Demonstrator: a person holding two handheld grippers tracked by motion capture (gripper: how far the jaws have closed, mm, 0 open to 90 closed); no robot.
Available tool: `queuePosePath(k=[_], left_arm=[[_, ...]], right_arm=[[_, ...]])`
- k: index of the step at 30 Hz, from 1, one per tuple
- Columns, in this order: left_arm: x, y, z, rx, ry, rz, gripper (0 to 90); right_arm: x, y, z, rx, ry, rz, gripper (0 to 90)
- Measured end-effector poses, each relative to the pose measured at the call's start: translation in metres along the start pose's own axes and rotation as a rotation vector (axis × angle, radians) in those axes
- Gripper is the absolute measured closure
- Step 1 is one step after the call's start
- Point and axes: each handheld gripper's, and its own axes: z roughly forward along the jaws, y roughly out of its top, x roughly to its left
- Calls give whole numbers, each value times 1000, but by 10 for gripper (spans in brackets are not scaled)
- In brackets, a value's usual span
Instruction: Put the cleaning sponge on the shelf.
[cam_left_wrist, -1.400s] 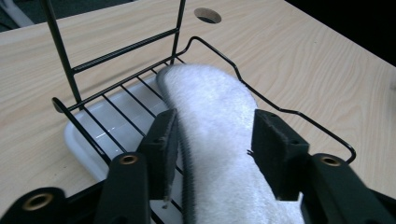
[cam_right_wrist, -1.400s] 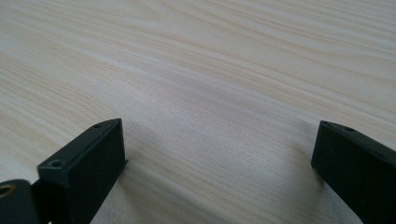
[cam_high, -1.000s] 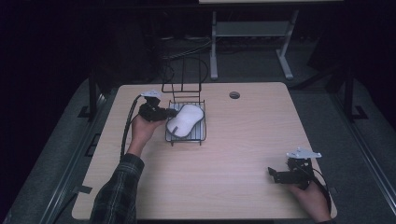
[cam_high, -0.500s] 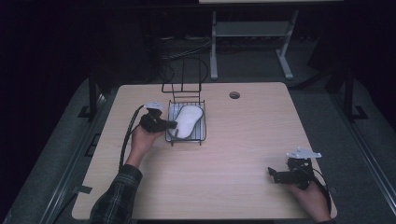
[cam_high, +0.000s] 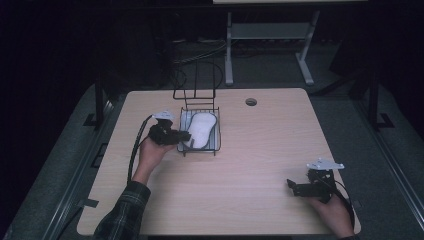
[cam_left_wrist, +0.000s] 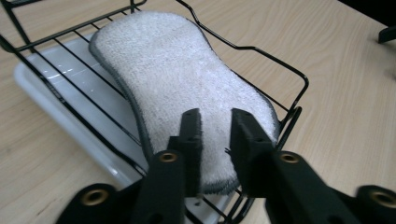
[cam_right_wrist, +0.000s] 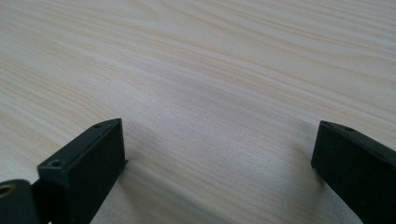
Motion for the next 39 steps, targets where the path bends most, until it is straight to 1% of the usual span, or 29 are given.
queuePosePath(k=[1,2,3,4,6,7,9,11,13,16,17,18,19,20,21,24,26,28,30,33,36,39], left_arm=[[0,-1,-2,4,7,0,679],[-1,-1,-5,7,15,-1,621],[-1,-2,-6,5,21,0,621],[-2,-3,-9,5,32,-2,597],[-3,-5,-15,0,49,-2,520],[-4,-5,-17,5,54,-10,484],[-6,-7,-22,4,76,-7,421],[-8,-9,-27,3,83,-9,359],[-12,-11,-31,12,97,-9,314],[-16,-16,-37,42,124,10,253],[-18,-17,-38,35,127,11,238],[-19,-19,-40,40,128,17,232],[-21,-21,-41,42,143,25,226],[-23,-23,-42,46,154,27,201],[-23,-25,-44,49,157,33,201],[-30,-31,-47,41,155,24,195],[-33,-35,-51,54,160,37,185],[-37,-39,-55,52,166,29,169],[-40,-44,-59,51,173,34,158],[-45,-50,-62,62,177,32,147],[-50,-59,-66,76,170,29,145],[-53,-66,-70,74,176,21,143]], right_arm=[[0,0,0,0,0,0,24],[0,0,0,0,0,0,24],[0,0,0,0,0,0,24],[0,0,0,0,0,0,24],[0,0,0,0,0,0,24],[0,0,0,0,0,0,24],[0,0,0,0,0,0,24],[0,0,0,0,0,0,24],[0,0,0,0,0,0,24],[0,0,0,0,0,0,24],[0,0,0,0,0,0,24],[0,0,0,0,0,0,24],[0,0,0,0,0,0,24],[0,0,0,0,0,0,24],[0,0,0,0,0,0,24],[0,0,0,0,0,0,24],[0,0,0,0,0,0,24],[0,0,0,0,0,0,24],[0,0,0,0,0,0,24],[0,0,0,0,0,0,24],[0,0,0,0,0,0,24],[0,0,0,0,0,0,24]])
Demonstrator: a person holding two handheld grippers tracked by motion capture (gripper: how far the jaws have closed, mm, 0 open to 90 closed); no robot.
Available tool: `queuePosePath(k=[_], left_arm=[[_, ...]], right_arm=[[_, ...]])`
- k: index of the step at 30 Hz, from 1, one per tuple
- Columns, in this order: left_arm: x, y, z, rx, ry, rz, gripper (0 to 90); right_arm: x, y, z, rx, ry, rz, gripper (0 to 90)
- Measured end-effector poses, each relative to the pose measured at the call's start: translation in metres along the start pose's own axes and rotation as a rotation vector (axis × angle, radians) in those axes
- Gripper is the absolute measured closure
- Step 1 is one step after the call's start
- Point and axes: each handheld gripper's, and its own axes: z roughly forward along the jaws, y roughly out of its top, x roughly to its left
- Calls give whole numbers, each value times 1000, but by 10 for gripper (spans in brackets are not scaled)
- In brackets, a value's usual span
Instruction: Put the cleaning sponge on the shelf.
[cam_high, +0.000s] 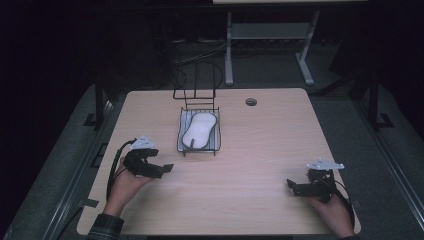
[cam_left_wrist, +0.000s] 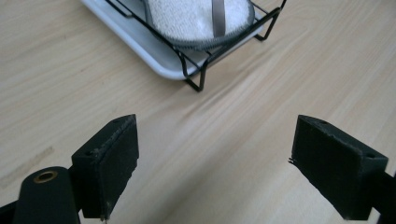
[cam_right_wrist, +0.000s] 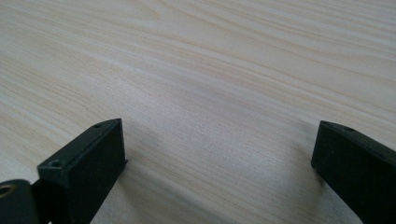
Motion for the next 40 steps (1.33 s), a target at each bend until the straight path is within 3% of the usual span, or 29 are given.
queuePosePath(k=[4,14,28,33,38,40], left_arm=[[-5,-13,-6,6,24,8,142],[-11,-45,-15,24,56,-19,137],[-6,-81,-12,111,120,-37,136],[-6,-87,-14,80,125,-22,129],[-5,-97,-15,-2,117,-4,127],[-5,-99,-16,-10,116,-5,129]], right_arm=[[0,0,0,0,0,0,24],[0,0,0,0,0,0,24],[0,0,0,0,0,0,24],[0,0,0,0,0,0,24],[0,0,0,0,0,0,24],[0,0,0,0,0,0,24]])
